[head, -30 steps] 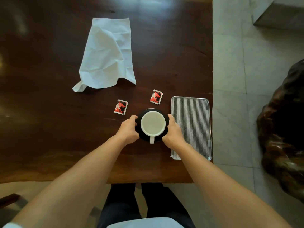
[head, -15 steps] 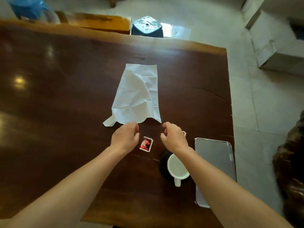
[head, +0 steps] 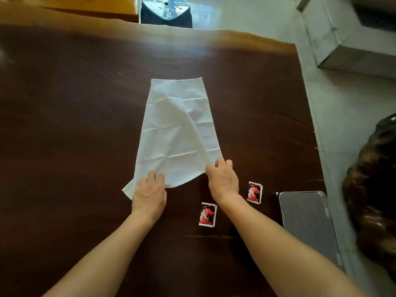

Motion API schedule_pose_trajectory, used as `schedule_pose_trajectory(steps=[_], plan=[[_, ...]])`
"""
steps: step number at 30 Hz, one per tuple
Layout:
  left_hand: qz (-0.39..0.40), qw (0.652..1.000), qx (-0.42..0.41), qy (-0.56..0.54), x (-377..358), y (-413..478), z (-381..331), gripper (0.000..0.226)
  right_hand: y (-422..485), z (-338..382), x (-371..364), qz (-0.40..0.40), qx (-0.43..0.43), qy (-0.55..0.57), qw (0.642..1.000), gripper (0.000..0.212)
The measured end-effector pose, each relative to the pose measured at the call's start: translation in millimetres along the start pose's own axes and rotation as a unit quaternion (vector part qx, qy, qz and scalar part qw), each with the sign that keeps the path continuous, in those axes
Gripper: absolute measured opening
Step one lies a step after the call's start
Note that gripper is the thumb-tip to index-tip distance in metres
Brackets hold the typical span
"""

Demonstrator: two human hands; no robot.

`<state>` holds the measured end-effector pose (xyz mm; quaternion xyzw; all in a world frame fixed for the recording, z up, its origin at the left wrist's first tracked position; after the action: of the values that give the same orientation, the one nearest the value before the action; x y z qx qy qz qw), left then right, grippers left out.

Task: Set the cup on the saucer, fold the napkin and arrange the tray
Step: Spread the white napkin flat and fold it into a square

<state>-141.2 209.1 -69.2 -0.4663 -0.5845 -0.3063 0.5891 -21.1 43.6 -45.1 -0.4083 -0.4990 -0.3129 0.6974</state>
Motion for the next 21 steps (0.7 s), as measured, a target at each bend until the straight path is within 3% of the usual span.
schedule_pose_trajectory(steps=[3, 7, 9, 11, 15, 21], plan=[[-0.006, 1.000, -0.011, -0.028, 14.9, 8.8, 3.0, 0.022, 0.7, 10.9, 13.5, -0.010, 0.047, 0.042, 0.998, 0.010], [-0.035, 0.992, -0.079, -0.091, 69.4, 14.5, -42.2, 0.052, -10.0, 47.7, 46.6, -0.015, 0.175, 0.052, 0.983, 0.009], [-0.071, 0.986, -0.095, -0.115, 101.4, 14.5, -60.6, 0.028, -15.7, 63.2, 70.5, -0.016, 0.210, 0.058, 0.976, 0.015], [-0.098, 0.985, -0.071, -0.120, 130.3, 15.4, -59.2, 0.007, -21.8, 71.4, 105.3, -0.050, 0.233, 0.067, 0.969, 0.009], [-0.124, 0.988, -0.023, -0.090, 185.7, 7.5, -28.3, 0.021, -35.8, 62.9, 177.5, -0.101, 0.255, 0.041, 0.961, 0.014], [-0.191, 0.979, 0.037, -0.057, 280.4, -15.4, 21.2, 0.023, -67.4, 16.6, 288.8, -0.180, 0.241, 0.016, 0.954, 0.009]])
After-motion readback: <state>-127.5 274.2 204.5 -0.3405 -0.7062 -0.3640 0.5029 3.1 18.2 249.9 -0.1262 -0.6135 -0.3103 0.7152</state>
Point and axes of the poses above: each hand's wrist, its own y-axis towards the middle knuckle, its own x-axis out of the back of the hand, z = x × y, the point moved 8 cm from there along y, towards the middle knuckle, and after that the axes turned 3 degrees about x, right-handed, at the moved point
